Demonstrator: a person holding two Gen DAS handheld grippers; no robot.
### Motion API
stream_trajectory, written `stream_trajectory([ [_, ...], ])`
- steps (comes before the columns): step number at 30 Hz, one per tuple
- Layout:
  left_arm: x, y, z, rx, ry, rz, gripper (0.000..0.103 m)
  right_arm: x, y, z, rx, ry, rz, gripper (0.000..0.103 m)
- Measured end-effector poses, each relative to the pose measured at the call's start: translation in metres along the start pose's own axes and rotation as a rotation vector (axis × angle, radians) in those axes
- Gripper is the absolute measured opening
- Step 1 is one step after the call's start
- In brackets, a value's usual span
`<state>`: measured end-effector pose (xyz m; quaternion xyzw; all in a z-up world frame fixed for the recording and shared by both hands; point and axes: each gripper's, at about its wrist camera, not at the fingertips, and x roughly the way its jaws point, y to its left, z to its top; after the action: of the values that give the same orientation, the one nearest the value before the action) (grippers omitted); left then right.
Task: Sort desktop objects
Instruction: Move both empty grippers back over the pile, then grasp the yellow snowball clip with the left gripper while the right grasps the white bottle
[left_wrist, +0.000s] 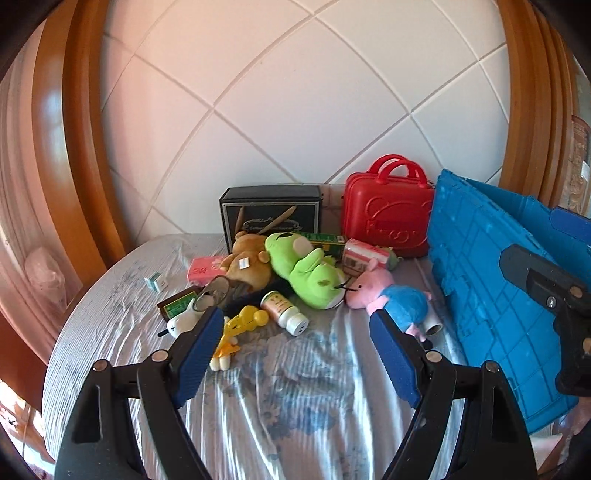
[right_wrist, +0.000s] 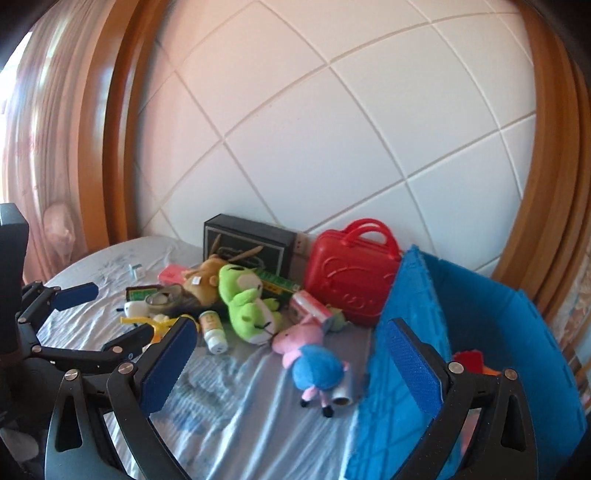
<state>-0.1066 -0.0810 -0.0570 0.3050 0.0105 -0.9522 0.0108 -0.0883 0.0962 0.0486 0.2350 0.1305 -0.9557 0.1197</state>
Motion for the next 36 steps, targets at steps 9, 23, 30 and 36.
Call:
stream_trajectory([
  [9, 0.088, 0.071, -0.042, -0.086, 0.197, 0.046, 0.081, 0.099, 0.013, -0.03, 0.025, 0.204, 0.034, 0.103],
  [23, 0.203, 0.13, -0.072, -0.109, 0.351, 0.076, 0.081, 0.264, 0.046, -0.076, 0.047, 0.463, 0.208, 0.103],
  [30, 0.242, 0.141, -0.09, -0.112, 0.438, 0.082, 0.081, 0.322, 0.081, -0.086, 0.021, 0.527, 0.266, 0.103],
  [36, 0.216, 0.132, -0.04, -0.049, 0.318, 0.098, 0.08, 0.35, 0.091, -0.092, 0.015, 0.555, 0.274, 0.086],
])
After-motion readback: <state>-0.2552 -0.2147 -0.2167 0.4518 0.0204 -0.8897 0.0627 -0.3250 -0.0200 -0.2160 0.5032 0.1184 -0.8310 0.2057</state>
